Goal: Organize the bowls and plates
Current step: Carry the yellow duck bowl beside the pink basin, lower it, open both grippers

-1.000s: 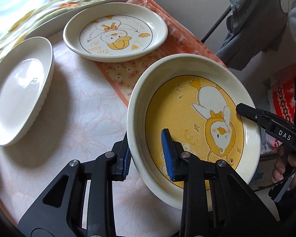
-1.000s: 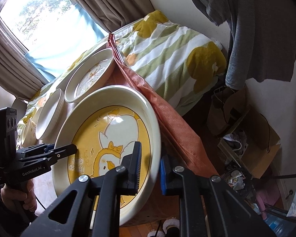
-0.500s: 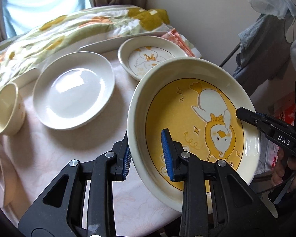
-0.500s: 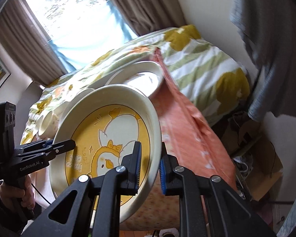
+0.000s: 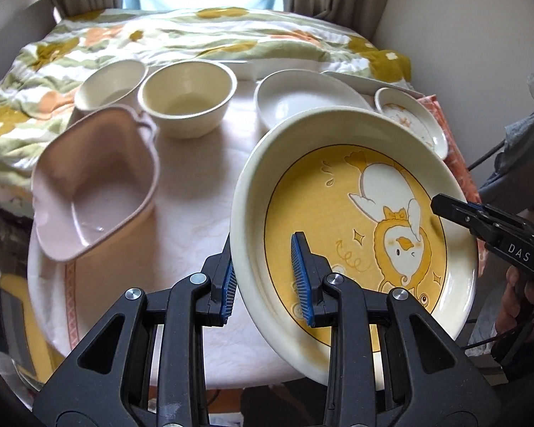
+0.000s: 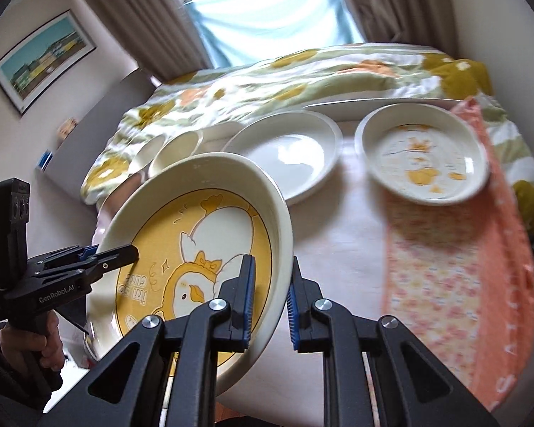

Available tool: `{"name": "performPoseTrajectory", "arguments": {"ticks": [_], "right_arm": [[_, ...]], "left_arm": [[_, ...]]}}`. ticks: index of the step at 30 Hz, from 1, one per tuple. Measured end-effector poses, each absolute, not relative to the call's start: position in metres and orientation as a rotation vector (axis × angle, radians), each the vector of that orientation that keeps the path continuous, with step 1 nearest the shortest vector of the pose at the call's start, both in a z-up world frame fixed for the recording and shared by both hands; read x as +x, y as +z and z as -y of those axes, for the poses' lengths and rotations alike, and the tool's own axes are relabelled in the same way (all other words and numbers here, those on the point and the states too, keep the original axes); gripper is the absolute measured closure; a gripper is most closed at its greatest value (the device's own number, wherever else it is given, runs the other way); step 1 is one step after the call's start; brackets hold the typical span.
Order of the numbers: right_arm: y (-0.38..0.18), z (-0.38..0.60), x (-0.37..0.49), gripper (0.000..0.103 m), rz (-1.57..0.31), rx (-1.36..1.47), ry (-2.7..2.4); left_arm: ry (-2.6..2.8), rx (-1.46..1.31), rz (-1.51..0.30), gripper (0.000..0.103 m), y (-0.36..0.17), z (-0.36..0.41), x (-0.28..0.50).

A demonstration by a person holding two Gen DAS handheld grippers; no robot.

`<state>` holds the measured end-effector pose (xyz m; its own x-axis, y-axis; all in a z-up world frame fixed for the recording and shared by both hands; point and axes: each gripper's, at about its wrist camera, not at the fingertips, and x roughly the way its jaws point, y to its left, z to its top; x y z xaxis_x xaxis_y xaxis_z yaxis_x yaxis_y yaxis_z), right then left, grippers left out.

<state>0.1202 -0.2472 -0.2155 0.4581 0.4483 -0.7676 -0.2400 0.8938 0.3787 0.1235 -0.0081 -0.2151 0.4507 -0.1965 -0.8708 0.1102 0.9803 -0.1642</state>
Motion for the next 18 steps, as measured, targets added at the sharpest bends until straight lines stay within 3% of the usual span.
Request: {"name": "performPoseTrajectory", "arguments": {"ticks": [9,18], "right_arm": [[-0.269,0.175,0.13,0.088,-1.072,0.165,0.472],[-0.29,0.172,0.13,0.088,-1.079,0.17,0.433]], "left_arm": [[-0.158,-0.124,-1.13,0.077,-0.275,-0.049,0.115],[-0.171,-0.097,-1.107,0.077,-0.291,-0.057,0.117]]}}
